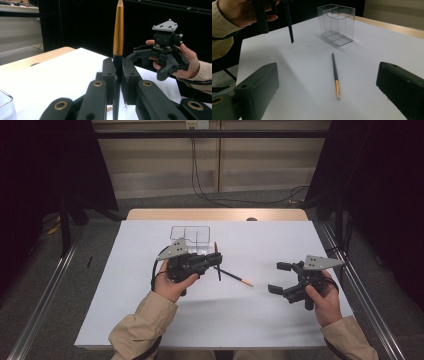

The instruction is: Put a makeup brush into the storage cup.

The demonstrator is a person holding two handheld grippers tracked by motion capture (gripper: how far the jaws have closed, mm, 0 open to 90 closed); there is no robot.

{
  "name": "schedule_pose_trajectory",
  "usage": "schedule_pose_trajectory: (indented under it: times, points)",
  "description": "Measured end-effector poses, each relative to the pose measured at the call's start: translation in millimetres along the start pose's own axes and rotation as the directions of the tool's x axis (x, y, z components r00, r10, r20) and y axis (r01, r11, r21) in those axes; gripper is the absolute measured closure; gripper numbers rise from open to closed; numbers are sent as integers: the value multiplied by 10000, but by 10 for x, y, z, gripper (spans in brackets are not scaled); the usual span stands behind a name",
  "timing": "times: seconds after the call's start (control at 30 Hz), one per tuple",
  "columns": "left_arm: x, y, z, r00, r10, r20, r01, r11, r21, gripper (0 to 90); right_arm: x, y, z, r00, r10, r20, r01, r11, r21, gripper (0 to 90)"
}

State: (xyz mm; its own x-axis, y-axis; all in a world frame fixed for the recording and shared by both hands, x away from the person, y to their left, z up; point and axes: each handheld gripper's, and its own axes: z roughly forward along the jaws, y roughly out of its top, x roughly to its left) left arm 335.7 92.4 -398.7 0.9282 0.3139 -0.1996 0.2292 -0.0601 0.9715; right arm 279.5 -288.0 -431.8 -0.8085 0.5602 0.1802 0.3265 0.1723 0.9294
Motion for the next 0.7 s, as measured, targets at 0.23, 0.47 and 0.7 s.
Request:
schedule_pose_trajectory:
  times: [0.23,0.47,0.7]
  points:
    - [16,9,-26,10000,27,-86,-27,10000,-2,829,-27,-29,-96,10000,45,47,-44,9999,-107,40]
    - [43,22,-65,9998,21,-215,-21,10000,-38,828,-40,-53,-128,10000,-33,55,34,9999,-108,43]
    - [61,34,-69,9995,67,-308,-67,10000,-5,828,-51,-69,-127,10000,-20,17,20,10000,-81,50]
